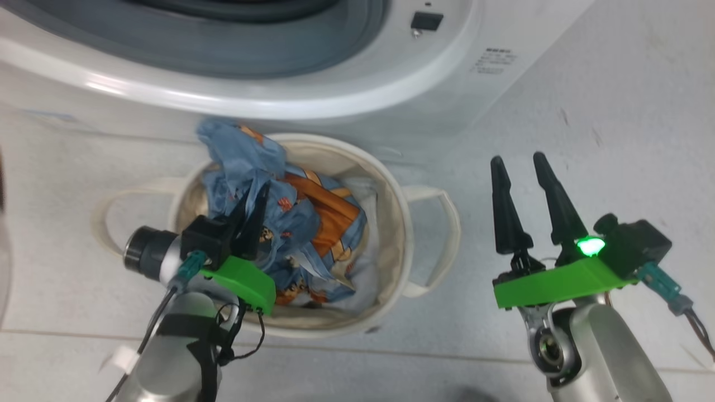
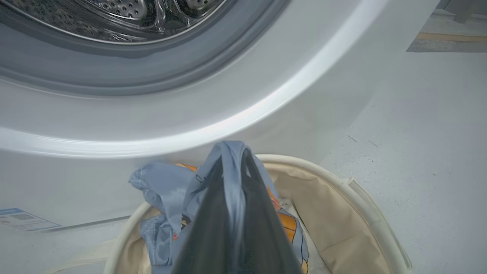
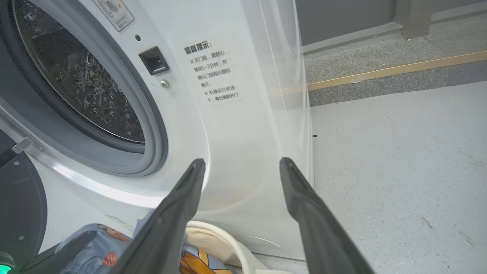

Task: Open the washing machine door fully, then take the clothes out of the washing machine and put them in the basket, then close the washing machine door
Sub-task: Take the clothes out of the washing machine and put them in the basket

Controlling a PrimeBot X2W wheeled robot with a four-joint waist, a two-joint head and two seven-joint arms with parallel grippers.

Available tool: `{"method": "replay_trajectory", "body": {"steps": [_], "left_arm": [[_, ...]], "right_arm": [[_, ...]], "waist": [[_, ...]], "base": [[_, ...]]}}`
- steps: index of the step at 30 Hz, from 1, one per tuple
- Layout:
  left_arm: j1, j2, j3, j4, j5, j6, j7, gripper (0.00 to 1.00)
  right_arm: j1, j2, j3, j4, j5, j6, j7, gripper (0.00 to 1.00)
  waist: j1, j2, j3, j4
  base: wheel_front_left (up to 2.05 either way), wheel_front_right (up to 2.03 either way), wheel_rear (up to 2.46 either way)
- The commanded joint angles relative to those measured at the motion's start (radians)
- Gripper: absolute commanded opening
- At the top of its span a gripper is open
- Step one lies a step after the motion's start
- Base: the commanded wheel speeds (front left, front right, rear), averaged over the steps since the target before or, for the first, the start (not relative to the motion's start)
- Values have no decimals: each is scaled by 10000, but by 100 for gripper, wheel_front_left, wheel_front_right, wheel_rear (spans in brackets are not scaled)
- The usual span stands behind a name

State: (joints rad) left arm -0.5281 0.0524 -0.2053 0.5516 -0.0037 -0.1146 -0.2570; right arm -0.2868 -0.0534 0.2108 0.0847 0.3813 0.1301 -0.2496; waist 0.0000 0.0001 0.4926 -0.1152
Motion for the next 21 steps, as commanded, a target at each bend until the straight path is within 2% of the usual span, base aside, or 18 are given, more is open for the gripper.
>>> {"method": "replay_trajectory", "body": {"steps": [1, 14, 16, 17, 18, 19, 20, 21], "left_arm": [[-190, 134, 185, 16, 95, 19, -47, 0], [-1314, 524, 103, 2565, 192, 531, -47, 2], [-1394, 566, 99, 2750, 174, 618, -47, 10], [-1421, 567, 103, 2789, 148, 651, -47, 21], [-1434, 558, 109, 2809, 110, 672, -47, 48], [-1441, 540, 110, 2798, 75, 694, -47, 95], [-1430, 519, 107, 2759, 47, 731, -47, 100], [-1405, 494, 101, 2727, 14, 751, -47, 100]], "right_arm": [[-111, 32, 236, -385, 13, 6, -122, 100], [-467, 32, 189, -540, 128, 6, -122, 100], [-474, 32, 176, -543, 114, 6, -122, 100], [-479, 32, 162, -542, 107, 6, -122, 100], [-483, 32, 147, -541, 97, 6, -122, 100], [-483, 32, 129, -534, 78, 6, -122, 100], [-484, 32, 129, -524, 54, 6, -122, 100], [-482, 32, 129, -512, 31, 6, -122, 100]], "waist": [[0, -1, 442, -262], [0, -1, 1355, -716], [0, -1, 1383, -705], [0, -1, 1387, -690], [0, -1, 1379, -662], [0, -1, 1356, -616], [0, -1, 1325, -573], [0, -1, 1276, -520]], "base": [[0, 0, 0], [0, 0, 0], [0, 0, 0], [0, 0, 0], [0, 0, 0], [0, 0, 0], [0, 0, 0], [0, 0, 0]]}}
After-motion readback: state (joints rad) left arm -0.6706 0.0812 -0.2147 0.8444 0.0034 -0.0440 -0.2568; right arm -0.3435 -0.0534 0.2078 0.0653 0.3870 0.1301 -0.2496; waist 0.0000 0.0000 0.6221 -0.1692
